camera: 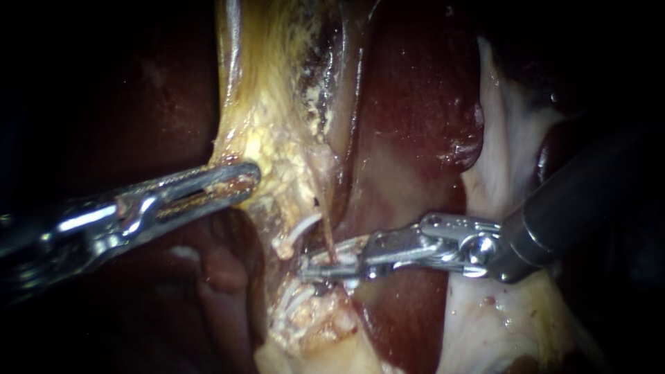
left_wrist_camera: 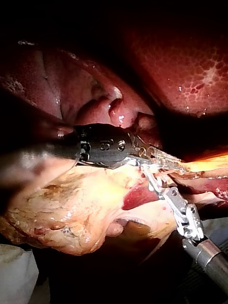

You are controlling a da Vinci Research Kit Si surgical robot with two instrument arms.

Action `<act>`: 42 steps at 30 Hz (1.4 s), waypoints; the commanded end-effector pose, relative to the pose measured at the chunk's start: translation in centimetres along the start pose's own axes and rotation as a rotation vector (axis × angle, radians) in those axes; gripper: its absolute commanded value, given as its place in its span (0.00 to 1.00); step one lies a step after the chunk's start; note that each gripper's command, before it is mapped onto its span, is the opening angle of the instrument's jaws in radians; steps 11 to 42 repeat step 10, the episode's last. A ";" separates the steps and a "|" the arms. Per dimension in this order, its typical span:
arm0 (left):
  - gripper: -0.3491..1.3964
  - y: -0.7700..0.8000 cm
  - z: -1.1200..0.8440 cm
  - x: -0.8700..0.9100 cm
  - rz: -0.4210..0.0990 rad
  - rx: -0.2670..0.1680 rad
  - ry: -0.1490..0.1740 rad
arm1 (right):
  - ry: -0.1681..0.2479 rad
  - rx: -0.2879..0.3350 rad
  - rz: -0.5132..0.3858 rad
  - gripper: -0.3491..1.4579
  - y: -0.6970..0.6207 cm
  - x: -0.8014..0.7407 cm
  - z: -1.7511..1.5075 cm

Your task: Clipping second clip right tube

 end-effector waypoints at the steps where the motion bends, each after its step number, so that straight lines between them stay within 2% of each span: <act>1: 0.00 0.00 0.00 0.00 0.000 0.000 0.000 | 0.001 -0.001 0.000 0.00 0.00 0.01 0.00; 8: 0.00 0.00 0.01 0.00 0.000 0.000 0.000 | 0.002 -0.003 0.000 0.00 -0.02 0.01 0.01; 10: 0.00 0.00 0.01 0.00 0.000 0.000 0.000 | 0.009 0.002 -0.001 0.23 -0.02 0.01 0.02; 42: 0.00 0.00 0.01 0.00 0.000 0.000 0.000 | 0.009 0.002 -0.001 0.23 -0.02 0.01 0.02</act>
